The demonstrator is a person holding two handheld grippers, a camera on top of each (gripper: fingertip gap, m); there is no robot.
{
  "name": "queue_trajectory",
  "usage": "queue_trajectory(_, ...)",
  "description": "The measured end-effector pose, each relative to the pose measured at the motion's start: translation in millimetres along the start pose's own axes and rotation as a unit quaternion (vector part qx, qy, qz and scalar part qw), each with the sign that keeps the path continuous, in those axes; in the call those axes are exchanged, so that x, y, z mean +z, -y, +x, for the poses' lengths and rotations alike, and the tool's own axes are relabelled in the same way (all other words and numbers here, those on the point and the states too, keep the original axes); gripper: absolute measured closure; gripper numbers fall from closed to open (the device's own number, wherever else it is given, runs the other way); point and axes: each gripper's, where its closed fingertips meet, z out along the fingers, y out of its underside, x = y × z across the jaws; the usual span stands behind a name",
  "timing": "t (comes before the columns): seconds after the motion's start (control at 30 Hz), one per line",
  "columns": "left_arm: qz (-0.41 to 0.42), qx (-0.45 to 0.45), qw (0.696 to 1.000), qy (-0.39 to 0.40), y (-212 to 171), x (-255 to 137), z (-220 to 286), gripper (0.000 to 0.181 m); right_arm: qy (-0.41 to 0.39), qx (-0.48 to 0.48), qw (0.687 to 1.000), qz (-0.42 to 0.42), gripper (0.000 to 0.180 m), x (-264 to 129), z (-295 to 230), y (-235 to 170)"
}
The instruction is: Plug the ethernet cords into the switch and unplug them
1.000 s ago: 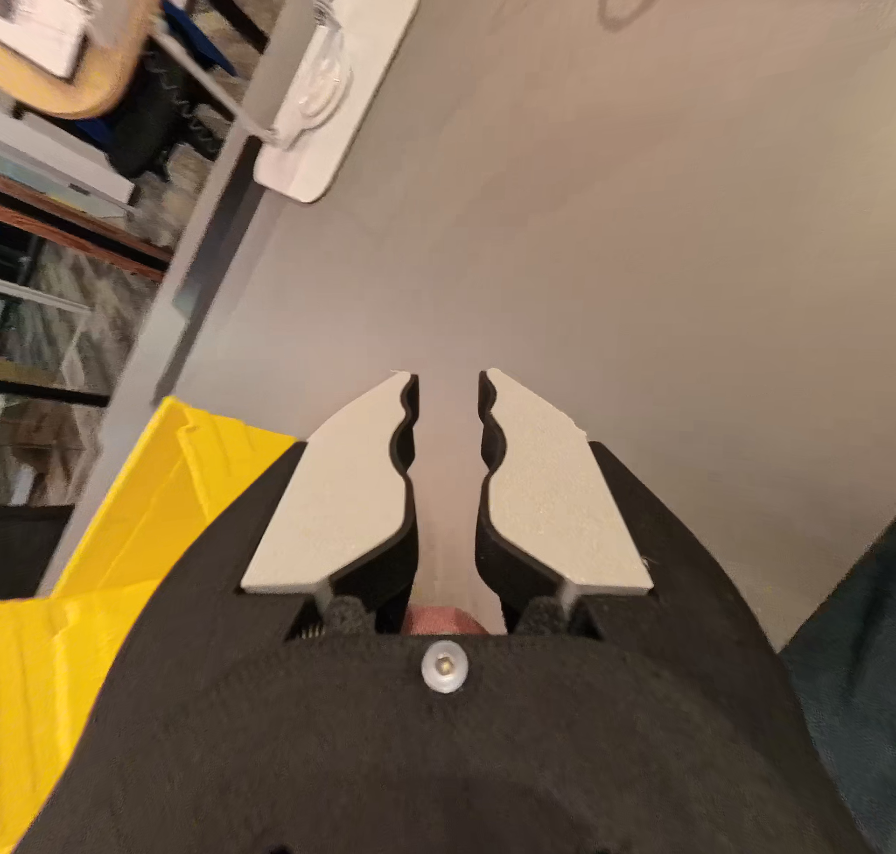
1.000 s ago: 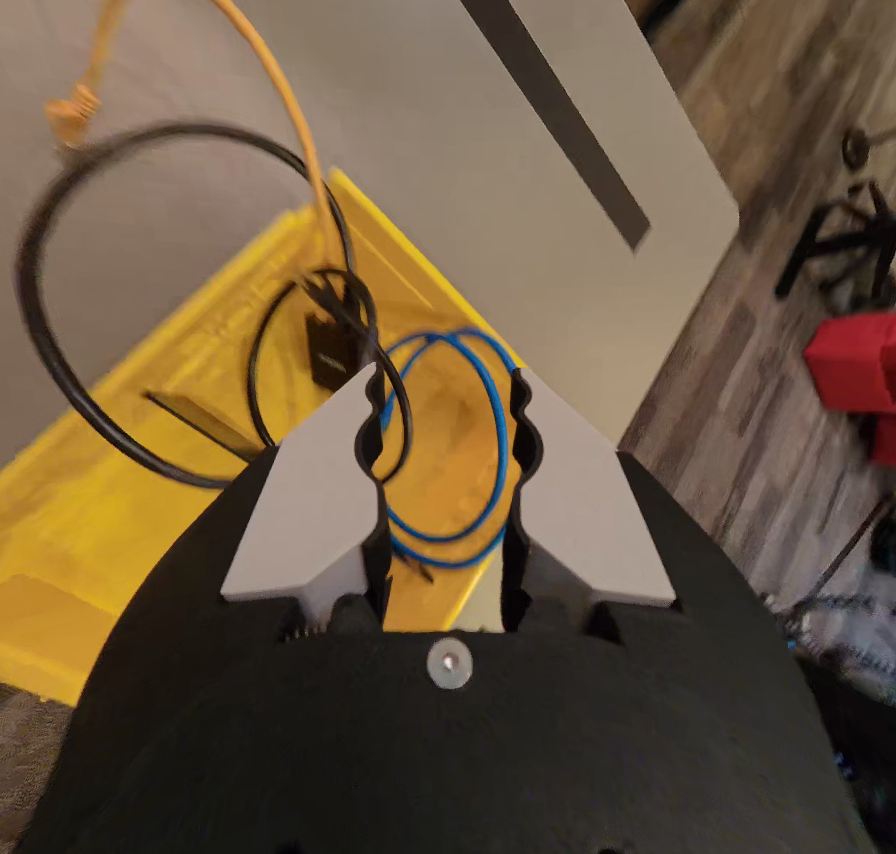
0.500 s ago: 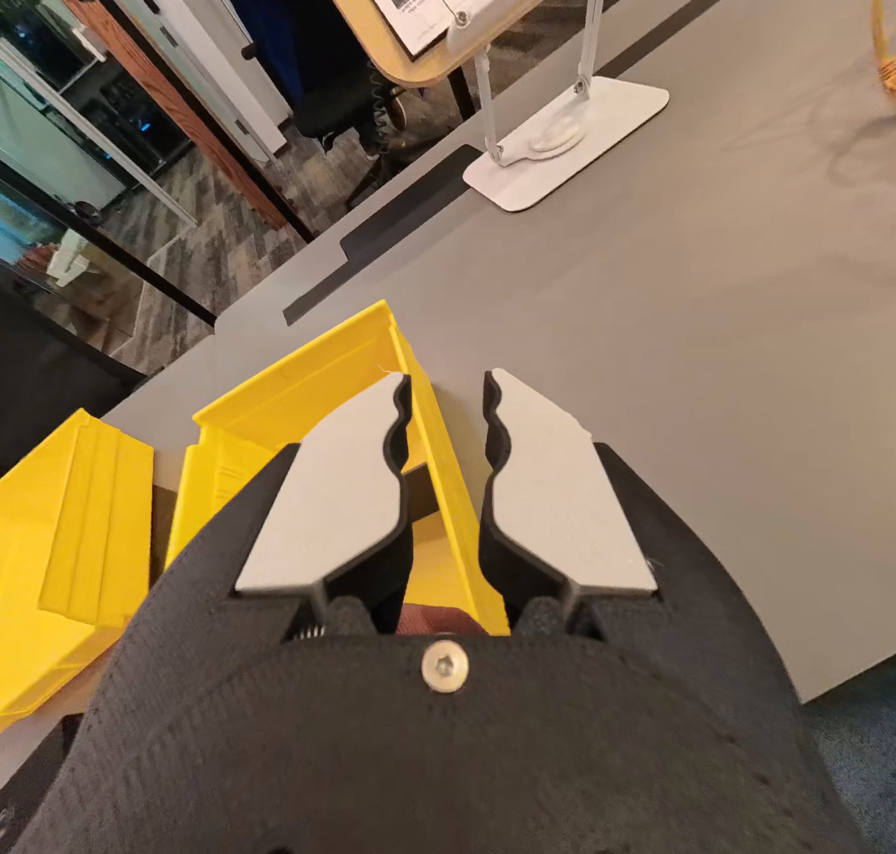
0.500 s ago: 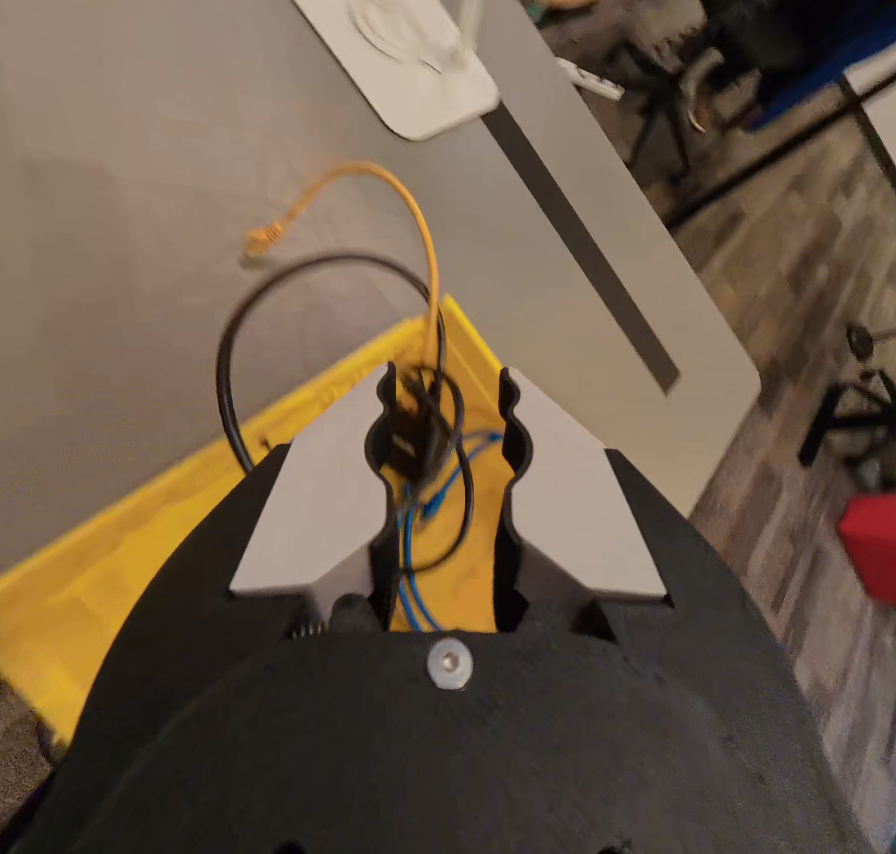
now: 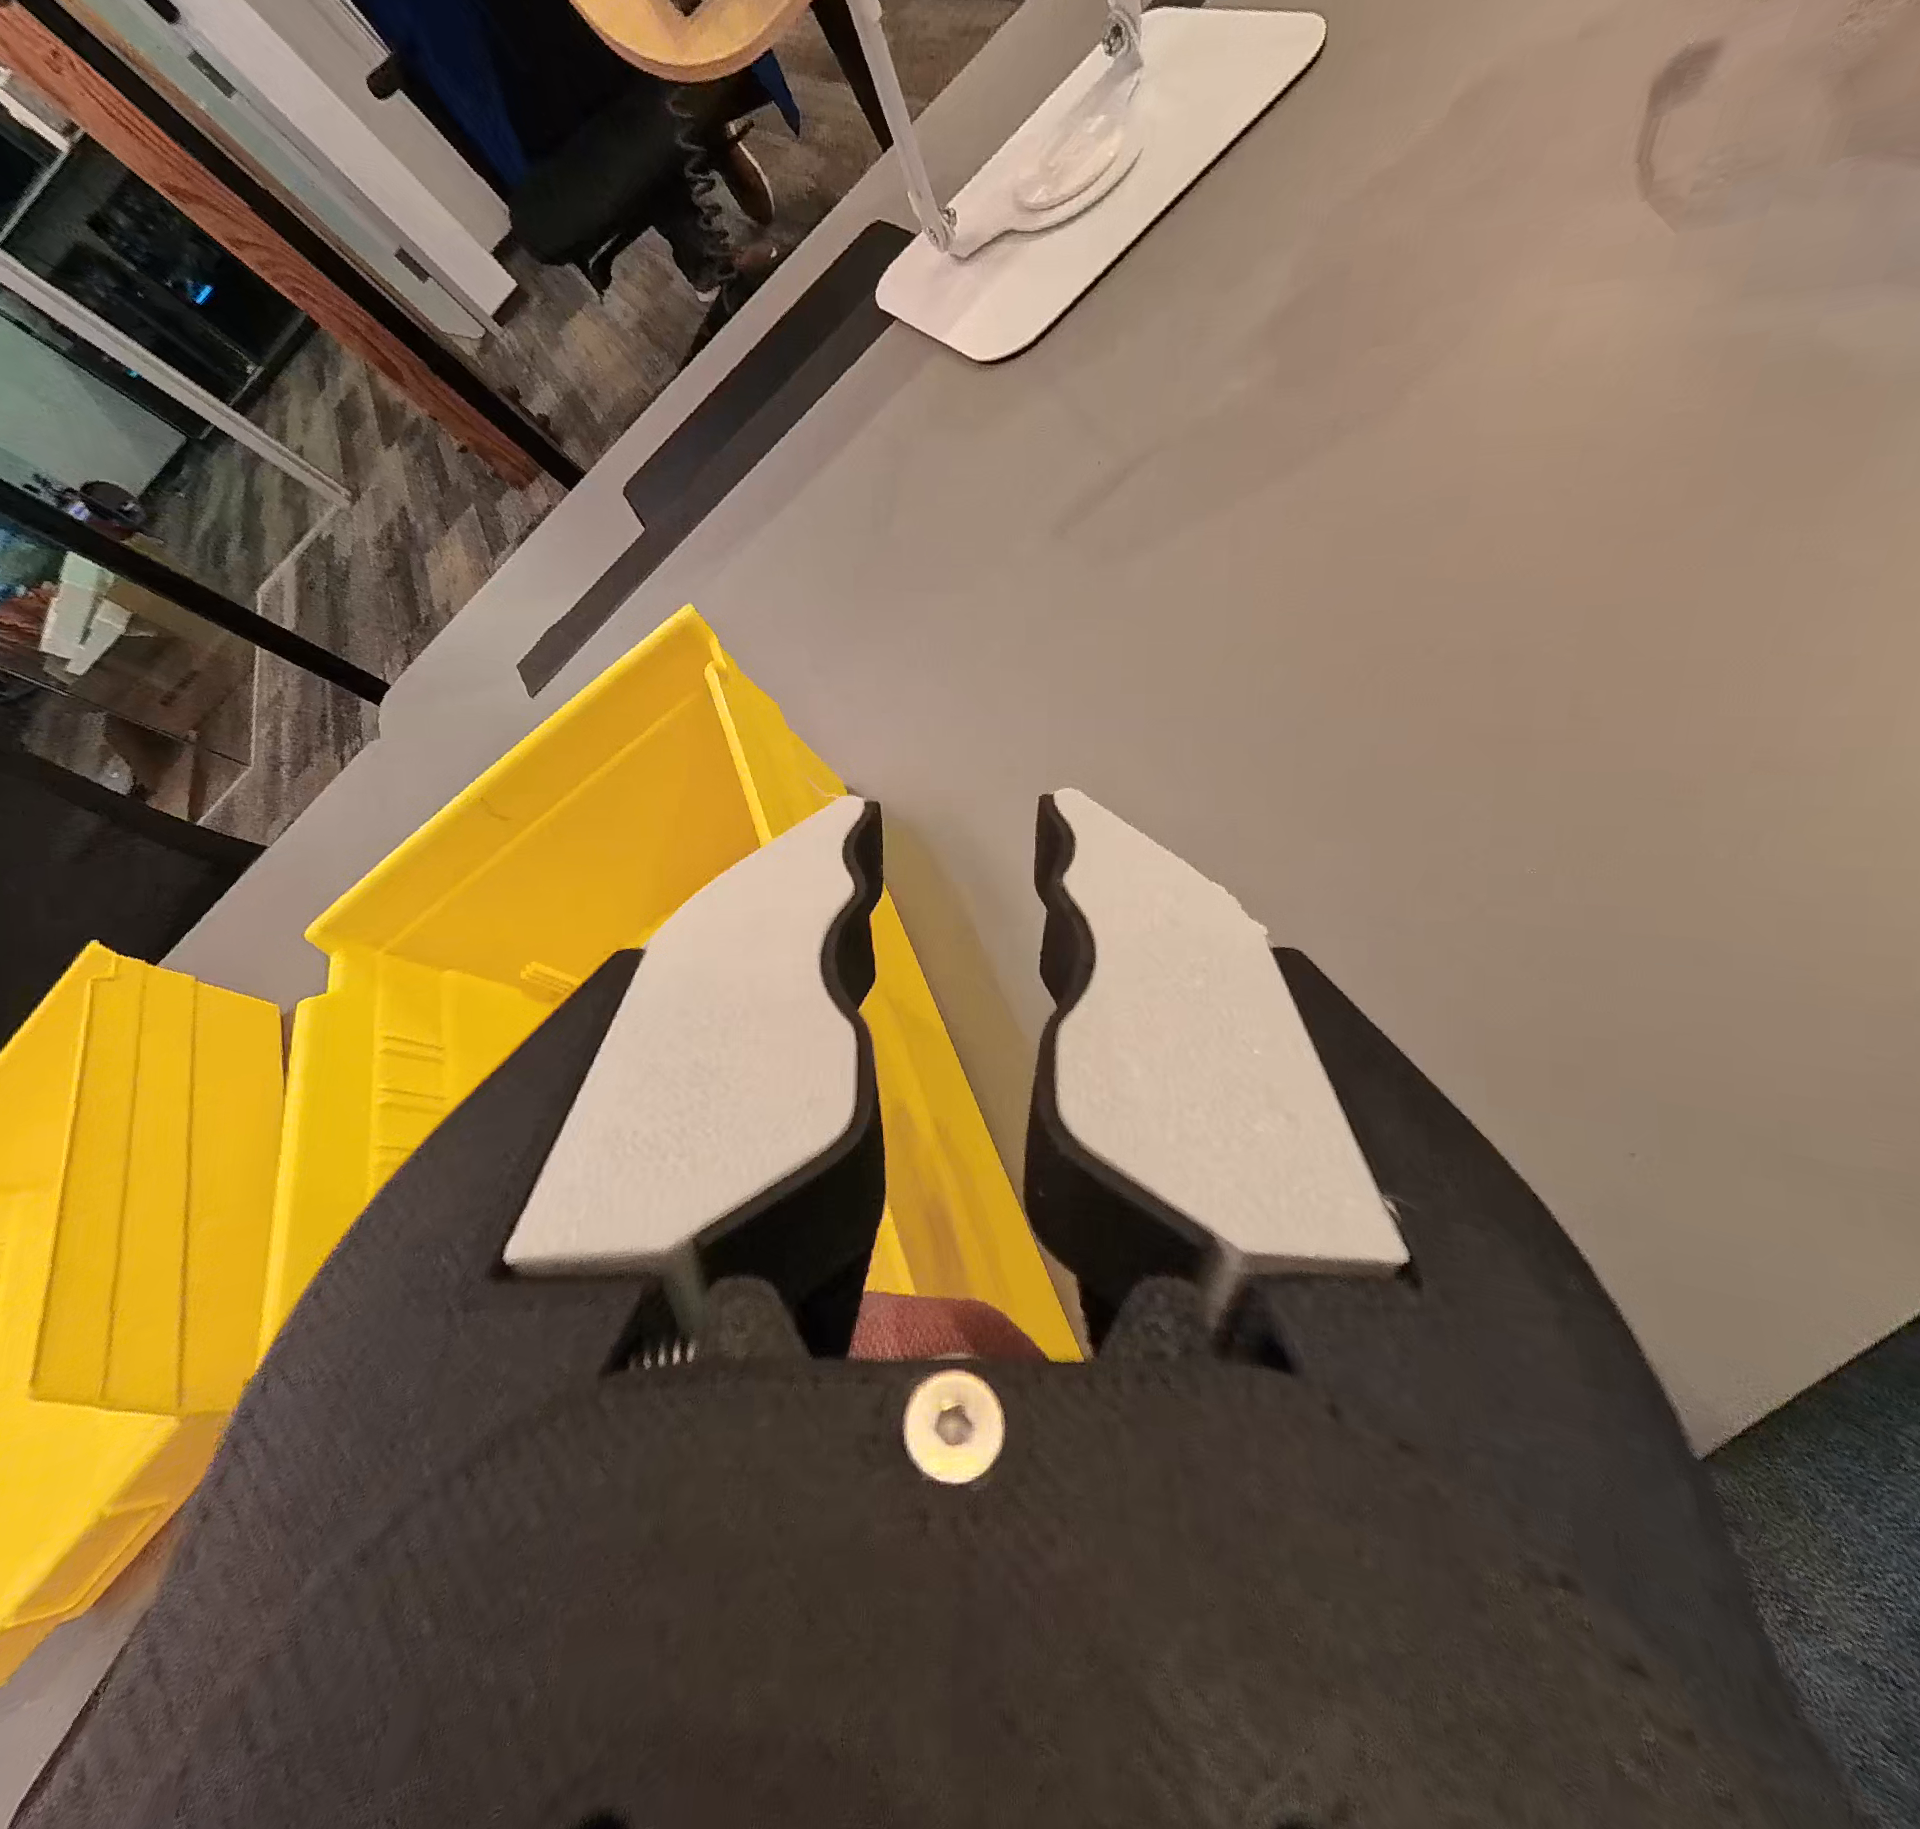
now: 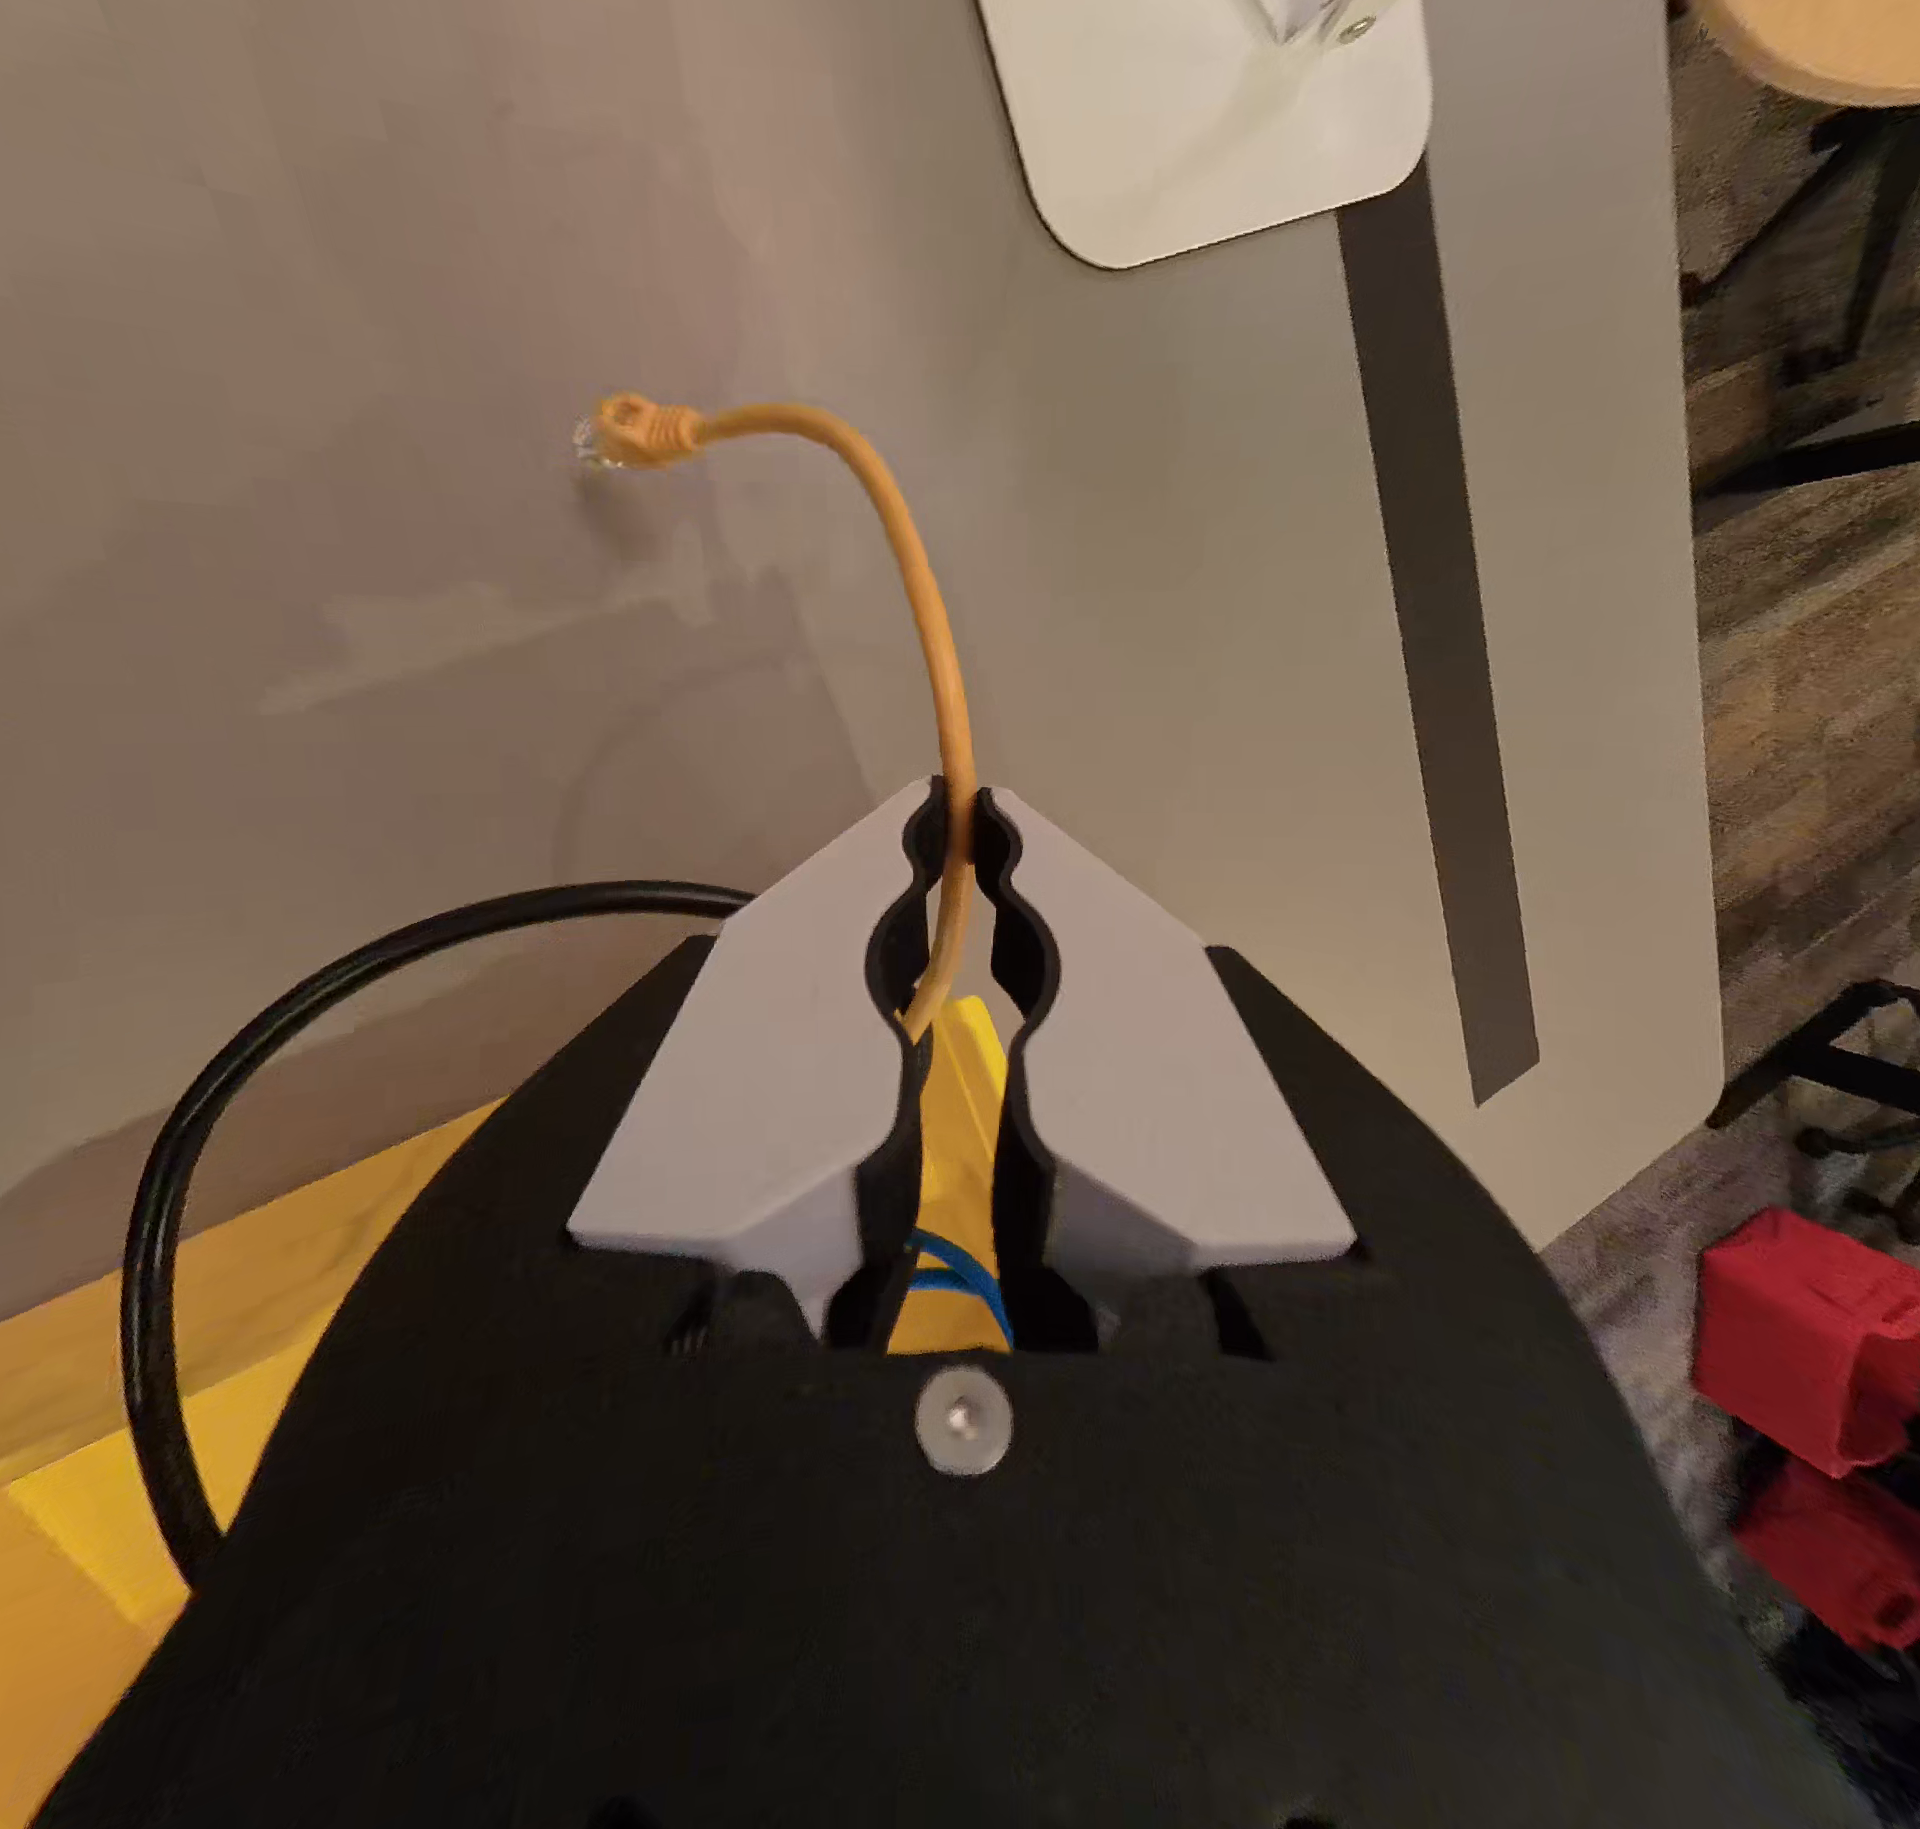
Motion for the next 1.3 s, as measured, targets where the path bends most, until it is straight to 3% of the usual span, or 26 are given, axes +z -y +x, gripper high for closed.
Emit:
queue_trajectory(0.4,-0.001,0.019,1.0,0.01,5,-1,3,0.153,-0.066,0.092,0.987,0.118,0.179,-66,20,-19)
queue_trajectory(0.77,-0.003,0.022,1.0,0.013,4,-2,2,0.153,-0.127,0.119,0.978,0.112,0.179,-110,39,-56)
queue_trajectory(1.0,-0.003,0.022,1.0,0.016,4,-3,1,0.153,-0.162,0.108,0.979,0.067,0.179,-131,46,-87)
queue_trajectory(1.3,-0.005,0.026,1.0,0.017,5,-2,2,0.154,-0.223,0.027,0.968,-0.108,0.179,-143,53,-124)
